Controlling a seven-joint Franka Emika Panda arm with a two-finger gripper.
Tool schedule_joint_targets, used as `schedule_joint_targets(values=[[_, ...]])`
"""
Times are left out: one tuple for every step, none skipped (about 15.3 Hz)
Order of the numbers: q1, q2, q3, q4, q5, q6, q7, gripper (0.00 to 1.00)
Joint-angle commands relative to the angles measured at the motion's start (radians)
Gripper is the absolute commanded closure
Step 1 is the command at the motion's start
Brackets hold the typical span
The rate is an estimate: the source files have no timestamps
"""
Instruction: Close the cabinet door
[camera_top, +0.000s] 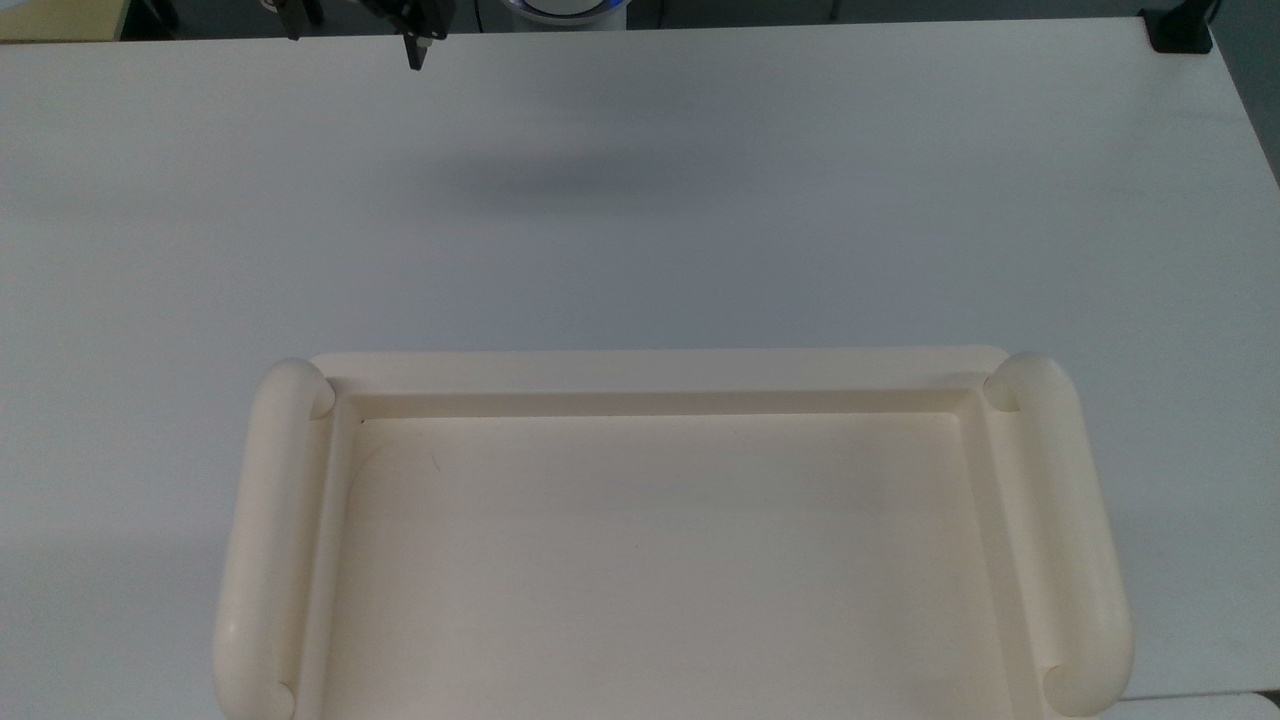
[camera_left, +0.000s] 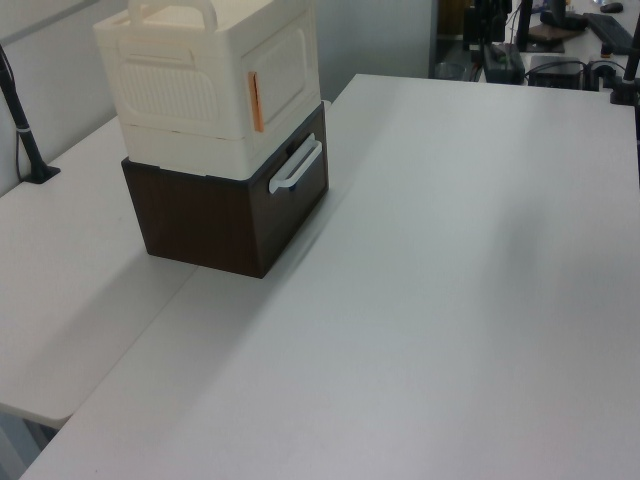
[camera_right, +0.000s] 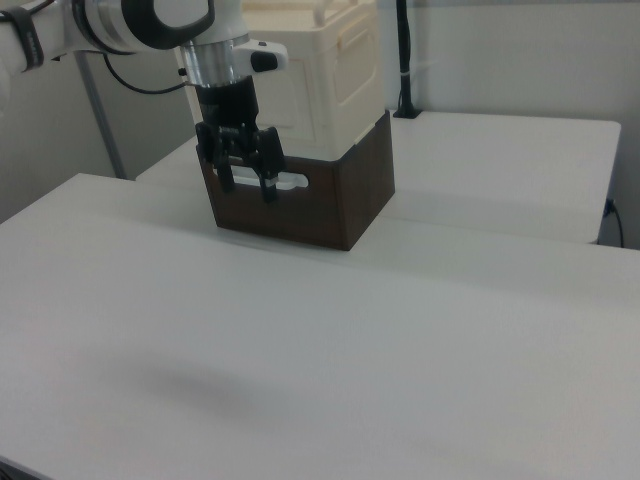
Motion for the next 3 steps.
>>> schedule_joint_targets(values=[[-0.001,-0.024,-0.002,-0.026,0.005,-0.003,-0.020,0.00],[-0.001,-0.021,-0.002,-0.026,0.005,0.000,-0.020,0.00],[-0.001,-0.021,-0.002,-0.026,0.005,0.002,-0.019,0.00]])
